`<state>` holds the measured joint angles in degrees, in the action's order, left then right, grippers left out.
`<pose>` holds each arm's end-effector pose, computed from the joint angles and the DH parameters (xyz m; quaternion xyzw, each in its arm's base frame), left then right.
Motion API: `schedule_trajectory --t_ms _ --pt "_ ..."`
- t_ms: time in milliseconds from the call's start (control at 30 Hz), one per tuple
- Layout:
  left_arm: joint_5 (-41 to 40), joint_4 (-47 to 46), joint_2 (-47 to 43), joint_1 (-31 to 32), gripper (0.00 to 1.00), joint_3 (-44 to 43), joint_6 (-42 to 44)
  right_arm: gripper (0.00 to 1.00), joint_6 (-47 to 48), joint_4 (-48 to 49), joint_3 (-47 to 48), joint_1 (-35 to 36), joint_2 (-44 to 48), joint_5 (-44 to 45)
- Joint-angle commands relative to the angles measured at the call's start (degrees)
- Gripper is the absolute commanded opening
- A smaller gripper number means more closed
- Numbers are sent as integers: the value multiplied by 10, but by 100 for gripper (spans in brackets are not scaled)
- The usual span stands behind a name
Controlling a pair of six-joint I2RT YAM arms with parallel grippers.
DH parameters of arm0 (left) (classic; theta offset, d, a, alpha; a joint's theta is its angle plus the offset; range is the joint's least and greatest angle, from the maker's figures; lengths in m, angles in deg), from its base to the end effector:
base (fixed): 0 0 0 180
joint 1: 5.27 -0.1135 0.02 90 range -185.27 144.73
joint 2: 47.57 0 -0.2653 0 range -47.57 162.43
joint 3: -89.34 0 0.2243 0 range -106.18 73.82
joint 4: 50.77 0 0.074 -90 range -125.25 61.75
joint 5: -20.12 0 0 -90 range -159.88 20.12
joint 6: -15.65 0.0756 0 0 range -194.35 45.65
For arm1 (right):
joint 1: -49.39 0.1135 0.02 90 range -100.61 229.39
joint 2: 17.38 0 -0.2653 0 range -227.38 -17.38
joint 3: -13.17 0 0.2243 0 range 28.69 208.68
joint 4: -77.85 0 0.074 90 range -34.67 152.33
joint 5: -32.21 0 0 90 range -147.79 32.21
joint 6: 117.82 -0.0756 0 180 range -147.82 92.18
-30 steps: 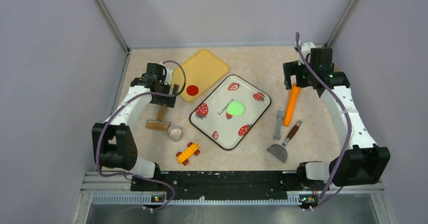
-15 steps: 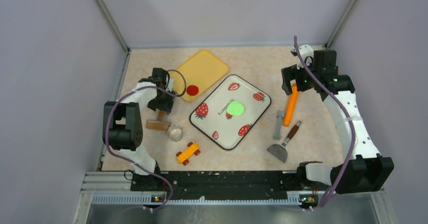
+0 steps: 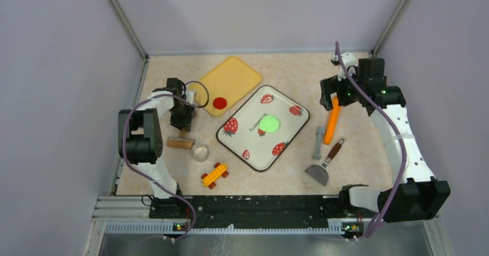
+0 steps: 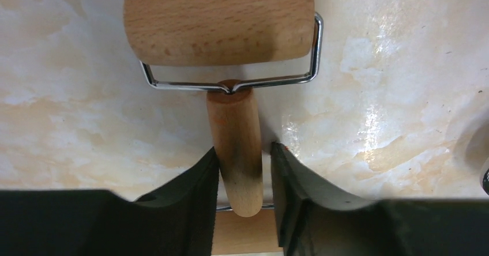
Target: Roll out the dumpling wrappers from the dough
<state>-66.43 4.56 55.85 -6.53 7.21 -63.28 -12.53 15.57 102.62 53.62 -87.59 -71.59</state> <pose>0.3252 0.0026 0.1447 0.0884 0.9888 -0.0172 0.1190 0.2477 0.0364 0.3364 -0.2015 0.8893 0.0716 0.4043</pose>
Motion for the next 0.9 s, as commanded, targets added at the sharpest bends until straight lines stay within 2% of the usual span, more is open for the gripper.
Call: schedule_trajectory --t_ms 0,100,233,333,433,600,700,867 --pt "47 11 33 -12 34 -24 31 95 3 5 19 -3 8 -26" --pt "56 15 38 -17 21 -26 33 95 1 9 22 -2 1 -37" --pt "66 14 -5 -20 5 -22 43 95 -4 6 38 -2 -7 -46" --pt "103 27 -69 -18 0 -35 63 95 -19 12 52 -3 -6 -54" --pt "137 46 -123 6 0 -64 95 95 -44 22 66 -3 -12 -83" --pt "219 79 -178 108 0 -117 183 94 -120 27 105 -3 -61 -162" --pt "239 47 -204 190 0 -112 212 95 -172 27 111 0 -96 -257" --pt "243 -12 -193 307 0 -124 217 91 -202 -28 154 35 -165 -348"
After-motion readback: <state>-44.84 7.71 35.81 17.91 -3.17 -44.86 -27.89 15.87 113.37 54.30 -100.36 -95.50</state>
